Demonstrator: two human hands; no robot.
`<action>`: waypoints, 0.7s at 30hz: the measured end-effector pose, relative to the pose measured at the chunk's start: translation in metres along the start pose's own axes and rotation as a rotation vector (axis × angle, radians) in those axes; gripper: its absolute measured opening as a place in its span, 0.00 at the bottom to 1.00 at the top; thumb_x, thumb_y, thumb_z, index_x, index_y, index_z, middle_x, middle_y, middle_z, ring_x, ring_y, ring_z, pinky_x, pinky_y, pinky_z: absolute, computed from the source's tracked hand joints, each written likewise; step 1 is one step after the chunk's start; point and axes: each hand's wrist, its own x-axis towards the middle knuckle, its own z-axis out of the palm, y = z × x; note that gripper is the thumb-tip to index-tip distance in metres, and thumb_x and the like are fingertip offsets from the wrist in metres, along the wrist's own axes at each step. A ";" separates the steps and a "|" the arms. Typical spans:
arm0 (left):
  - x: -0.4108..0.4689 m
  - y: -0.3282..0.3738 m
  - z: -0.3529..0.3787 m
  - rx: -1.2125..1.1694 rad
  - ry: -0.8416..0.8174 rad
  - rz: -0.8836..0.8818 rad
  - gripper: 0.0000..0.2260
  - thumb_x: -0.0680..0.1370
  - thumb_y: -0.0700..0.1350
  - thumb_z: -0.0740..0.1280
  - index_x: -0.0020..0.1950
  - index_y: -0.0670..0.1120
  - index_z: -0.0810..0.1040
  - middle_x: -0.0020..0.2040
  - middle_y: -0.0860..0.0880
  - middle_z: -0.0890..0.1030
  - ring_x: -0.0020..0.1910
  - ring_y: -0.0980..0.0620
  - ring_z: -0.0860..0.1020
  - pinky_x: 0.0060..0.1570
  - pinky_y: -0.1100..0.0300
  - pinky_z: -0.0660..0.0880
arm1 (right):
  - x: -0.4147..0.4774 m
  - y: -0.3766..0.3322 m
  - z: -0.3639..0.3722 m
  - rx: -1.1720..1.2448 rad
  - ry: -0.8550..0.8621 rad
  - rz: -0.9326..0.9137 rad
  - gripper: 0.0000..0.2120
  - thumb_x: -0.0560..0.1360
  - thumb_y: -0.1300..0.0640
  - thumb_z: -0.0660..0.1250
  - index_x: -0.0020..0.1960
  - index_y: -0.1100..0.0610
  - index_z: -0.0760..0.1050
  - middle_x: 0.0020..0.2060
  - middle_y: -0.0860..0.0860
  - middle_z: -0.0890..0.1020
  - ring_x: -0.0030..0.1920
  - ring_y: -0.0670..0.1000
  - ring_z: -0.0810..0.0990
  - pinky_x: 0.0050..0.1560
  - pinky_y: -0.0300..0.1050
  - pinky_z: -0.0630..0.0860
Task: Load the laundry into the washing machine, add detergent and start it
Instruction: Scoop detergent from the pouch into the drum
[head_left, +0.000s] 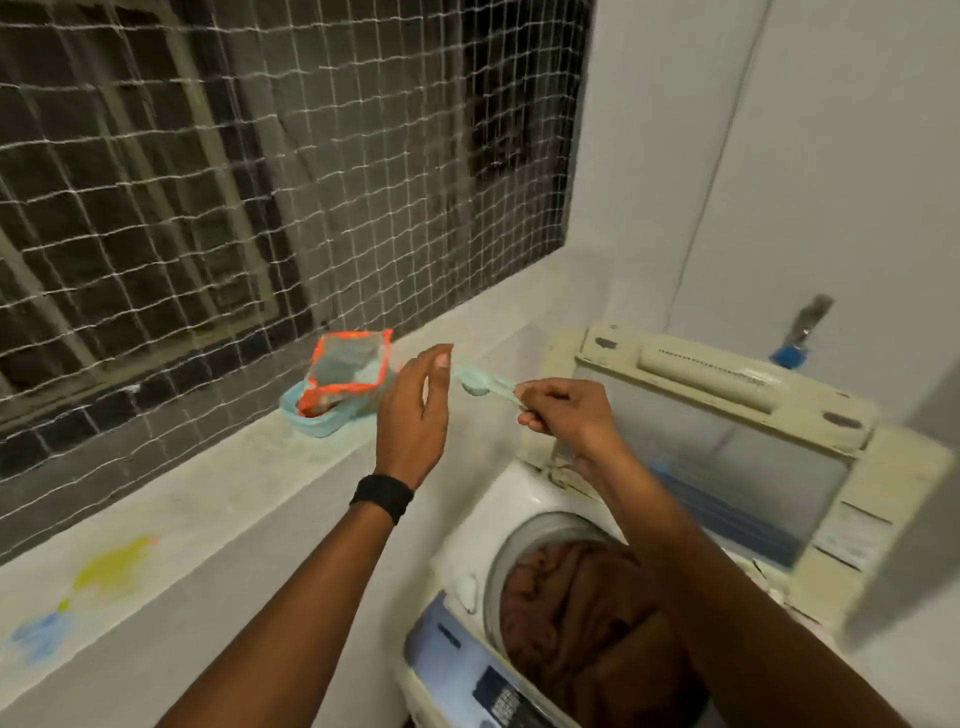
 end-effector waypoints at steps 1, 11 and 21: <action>-0.008 -0.002 0.013 -0.030 -0.018 -0.017 0.19 0.86 0.57 0.56 0.66 0.50 0.80 0.62 0.54 0.83 0.63 0.57 0.79 0.64 0.60 0.73 | -0.003 0.007 -0.014 0.009 0.029 0.014 0.05 0.77 0.64 0.74 0.51 0.65 0.85 0.31 0.54 0.84 0.28 0.46 0.81 0.36 0.36 0.79; -0.092 -0.046 0.152 -0.197 -0.408 -0.344 0.09 0.86 0.45 0.62 0.54 0.47 0.81 0.47 0.50 0.86 0.49 0.55 0.83 0.52 0.63 0.76 | -0.061 0.103 -0.150 -0.126 0.342 0.113 0.10 0.78 0.64 0.72 0.46 0.73 0.83 0.26 0.50 0.79 0.26 0.41 0.78 0.32 0.33 0.76; -0.170 -0.133 0.290 -0.264 -0.679 -0.997 0.12 0.84 0.44 0.65 0.63 0.40 0.81 0.59 0.40 0.84 0.52 0.44 0.83 0.52 0.54 0.81 | -0.092 0.173 -0.191 -0.117 0.532 0.346 0.11 0.80 0.60 0.71 0.38 0.57 0.83 0.27 0.49 0.82 0.28 0.43 0.77 0.30 0.33 0.73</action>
